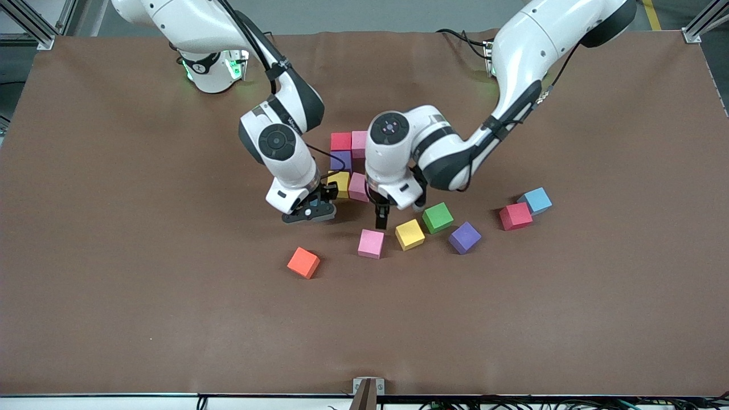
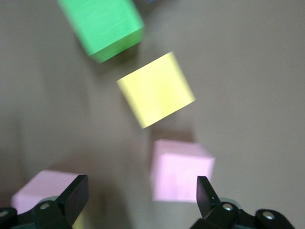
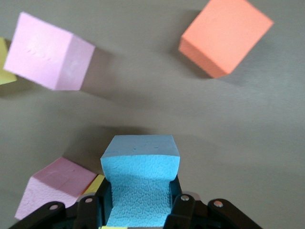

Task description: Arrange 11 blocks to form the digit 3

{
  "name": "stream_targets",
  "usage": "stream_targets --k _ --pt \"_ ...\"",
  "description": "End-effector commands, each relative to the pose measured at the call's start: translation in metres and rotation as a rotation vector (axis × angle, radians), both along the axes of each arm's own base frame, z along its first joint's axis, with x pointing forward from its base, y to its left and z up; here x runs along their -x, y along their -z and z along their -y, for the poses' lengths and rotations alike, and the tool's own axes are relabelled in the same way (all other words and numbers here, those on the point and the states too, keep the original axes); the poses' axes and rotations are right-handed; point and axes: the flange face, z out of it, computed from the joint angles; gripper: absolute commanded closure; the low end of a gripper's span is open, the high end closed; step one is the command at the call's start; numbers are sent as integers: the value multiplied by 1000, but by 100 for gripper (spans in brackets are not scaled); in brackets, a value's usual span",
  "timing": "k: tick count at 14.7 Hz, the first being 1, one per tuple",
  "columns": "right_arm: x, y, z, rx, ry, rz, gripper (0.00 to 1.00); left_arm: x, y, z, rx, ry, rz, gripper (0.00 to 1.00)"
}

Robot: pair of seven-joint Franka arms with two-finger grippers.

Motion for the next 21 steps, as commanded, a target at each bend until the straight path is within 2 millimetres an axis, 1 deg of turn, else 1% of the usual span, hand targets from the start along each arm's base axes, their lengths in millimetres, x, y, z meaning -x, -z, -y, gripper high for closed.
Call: stream_targets --k 1,3,5,7,9,10,13,18,19,21 --pt "7 13 -8 7 0 0 97 -33 6 2 16 -7 40 0" --pt "8 20 -9 13 6 -10 97 -43 12 1 36 -2 86 0" --pt "8 32 -10 10 53 -8 97 -41 25 12 66 34 119 0" --pt "11 41 -15 13 68 -14 97 -33 44 23 66 89 133 0" --pt "9 43 -20 13 134 -19 97 -29 54 29 70 118 133 0" --pt "11 46 -25 16 149 -24 97 -29 58 29 75 130 135 0" --pt "11 48 -26 17 218 -31 97 -35 63 29 90 159 150 0" --pt "13 49 -28 20 260 -37 97 -29 82 31 81 176 122 0" --pt "17 49 -33 21 252 -36 97 -29 84 31 81 175 116 0" --pt "19 53 -36 23 254 -39 97 -29 90 30 78 173 110 0"
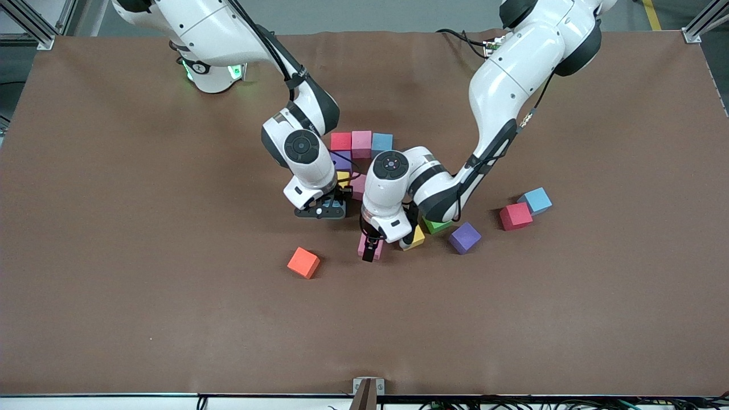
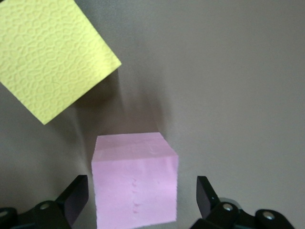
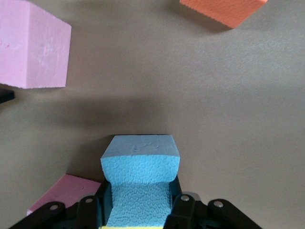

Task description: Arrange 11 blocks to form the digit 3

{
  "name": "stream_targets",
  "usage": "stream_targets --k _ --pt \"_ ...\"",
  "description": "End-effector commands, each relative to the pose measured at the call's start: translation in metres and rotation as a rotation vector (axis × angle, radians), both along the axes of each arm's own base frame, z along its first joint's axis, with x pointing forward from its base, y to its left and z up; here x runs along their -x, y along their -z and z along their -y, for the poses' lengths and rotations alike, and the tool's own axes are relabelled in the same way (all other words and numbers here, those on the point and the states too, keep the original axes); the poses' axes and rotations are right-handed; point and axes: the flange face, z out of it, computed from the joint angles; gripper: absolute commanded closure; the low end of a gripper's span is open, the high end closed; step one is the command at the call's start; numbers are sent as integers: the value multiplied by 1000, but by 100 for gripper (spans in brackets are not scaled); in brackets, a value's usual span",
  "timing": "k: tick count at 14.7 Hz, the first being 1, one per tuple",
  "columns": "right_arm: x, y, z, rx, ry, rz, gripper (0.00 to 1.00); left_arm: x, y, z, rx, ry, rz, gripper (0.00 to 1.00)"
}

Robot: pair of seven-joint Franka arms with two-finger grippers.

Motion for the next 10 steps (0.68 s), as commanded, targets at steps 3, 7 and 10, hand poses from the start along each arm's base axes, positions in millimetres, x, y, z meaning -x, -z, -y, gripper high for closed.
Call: stream_targets --k 3,7,10 --pt "0 4 -12 6 15 6 98 -5 10 1 5 5 -1 0" --pt "2 5 -14 7 7 5 97 -8 8 -1 5 3 1 56" --pt "2 5 -13 11 -1 7 97 -13 0 -8 1 -16 -1 69"
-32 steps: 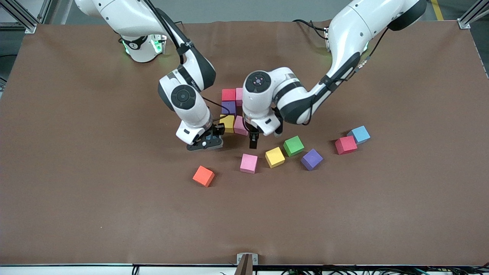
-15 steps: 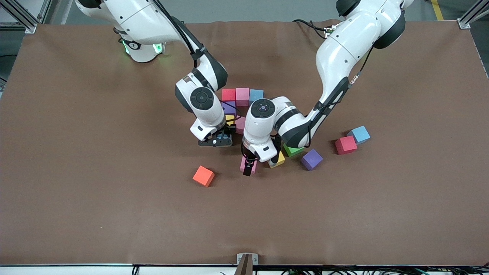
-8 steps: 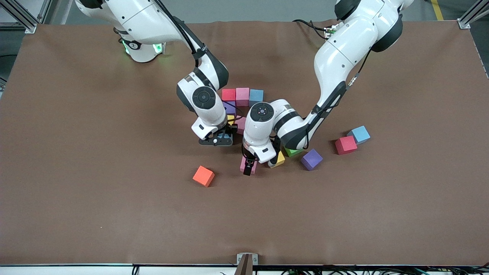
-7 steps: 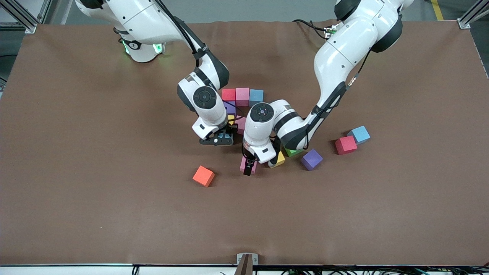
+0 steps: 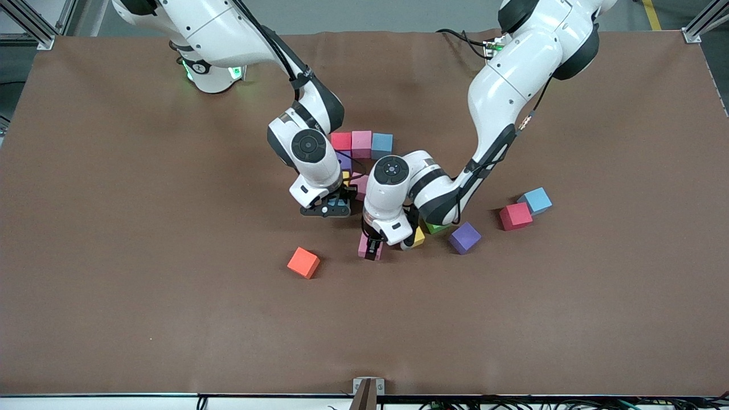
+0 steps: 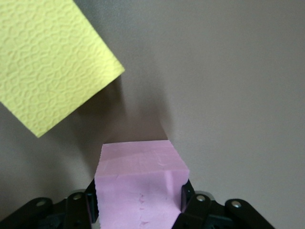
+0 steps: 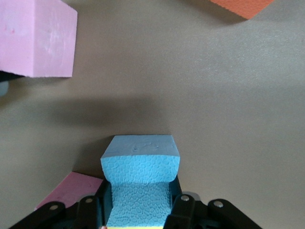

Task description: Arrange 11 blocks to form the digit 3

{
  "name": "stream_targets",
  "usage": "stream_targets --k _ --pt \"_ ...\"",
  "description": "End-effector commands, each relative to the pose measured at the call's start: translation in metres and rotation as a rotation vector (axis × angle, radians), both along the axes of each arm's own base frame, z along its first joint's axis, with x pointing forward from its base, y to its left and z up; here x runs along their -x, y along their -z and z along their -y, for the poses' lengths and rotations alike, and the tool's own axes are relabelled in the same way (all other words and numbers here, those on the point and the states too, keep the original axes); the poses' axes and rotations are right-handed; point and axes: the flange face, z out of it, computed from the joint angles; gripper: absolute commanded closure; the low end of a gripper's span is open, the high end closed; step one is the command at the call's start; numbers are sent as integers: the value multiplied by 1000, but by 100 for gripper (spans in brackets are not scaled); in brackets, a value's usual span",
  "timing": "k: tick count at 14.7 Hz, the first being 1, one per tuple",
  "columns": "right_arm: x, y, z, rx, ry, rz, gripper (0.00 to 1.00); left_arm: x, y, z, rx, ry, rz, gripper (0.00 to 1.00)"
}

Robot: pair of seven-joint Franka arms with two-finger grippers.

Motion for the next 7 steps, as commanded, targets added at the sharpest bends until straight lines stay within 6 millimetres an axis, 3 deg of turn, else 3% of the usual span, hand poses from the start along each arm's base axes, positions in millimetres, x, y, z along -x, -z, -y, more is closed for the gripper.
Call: stream_targets --k 1,3,7 --pt "-2 1 -3 18 -7 14 98 -11 -16 -7 13 -22 2 69" --pt "-4 2 0 22 -9 16 97 -9 -16 -17 -14 -33 -18 69" --pt "-9 0 3 24 -5 21 97 14 -16 -18 -67 -34 -92 69"
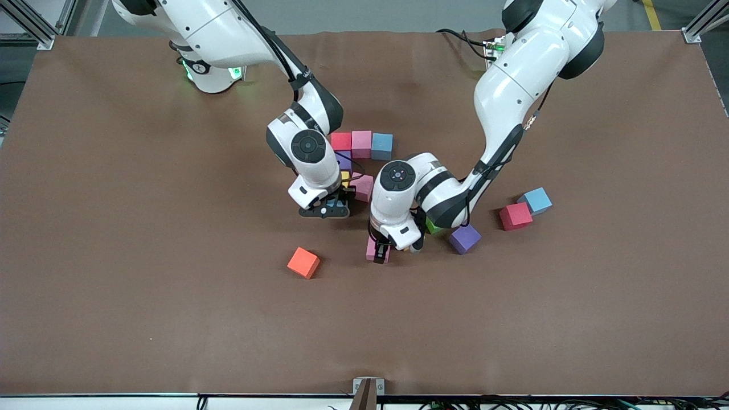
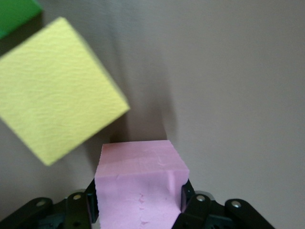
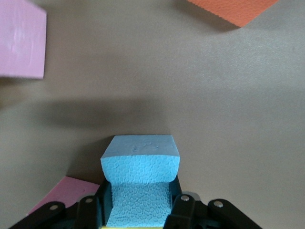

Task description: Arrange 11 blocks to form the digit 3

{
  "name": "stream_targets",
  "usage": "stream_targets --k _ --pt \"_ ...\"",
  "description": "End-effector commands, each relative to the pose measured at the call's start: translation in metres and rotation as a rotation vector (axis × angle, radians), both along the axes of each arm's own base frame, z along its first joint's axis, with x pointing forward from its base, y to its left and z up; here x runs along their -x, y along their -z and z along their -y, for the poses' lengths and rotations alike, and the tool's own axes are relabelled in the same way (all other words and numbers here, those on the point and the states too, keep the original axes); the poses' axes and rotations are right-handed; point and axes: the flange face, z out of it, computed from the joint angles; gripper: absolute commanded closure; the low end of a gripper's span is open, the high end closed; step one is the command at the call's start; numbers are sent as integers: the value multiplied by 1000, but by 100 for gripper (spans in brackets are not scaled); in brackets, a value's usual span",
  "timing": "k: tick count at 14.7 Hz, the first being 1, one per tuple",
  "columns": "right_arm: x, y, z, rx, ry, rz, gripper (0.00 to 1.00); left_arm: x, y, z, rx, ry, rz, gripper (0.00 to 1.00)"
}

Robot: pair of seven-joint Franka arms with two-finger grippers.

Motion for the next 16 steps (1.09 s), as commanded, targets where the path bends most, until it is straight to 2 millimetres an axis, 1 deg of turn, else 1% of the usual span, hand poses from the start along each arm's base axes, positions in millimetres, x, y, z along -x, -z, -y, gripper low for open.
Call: stream_targets --k 1,4,6,9,11,12,16 --pt "-5 4 0 13 2 5 98 27 -16 -3 -36 10 -58 69" --pt "-4 10 -3 17 0 -2 97 49 -18 1 -57 5 -115 69" --pt "-3 11 -4 20 -4 -5 97 63 -13 -1 -78 -4 -135 69" --pt "0 12 -7 21 -8 -7 97 83 -11 -6 -108 -8 -149 69" --pt "0 12 -7 21 -8 -7 97 95 -8 -4 -119 -12 -157 69" --pt "0 12 -7 21 -8 -7 97 102 -7 0 -117 -16 -165 69" --pt "0 12 -8 20 -5 -8 92 114 -5 9 -113 -34 -177 69"
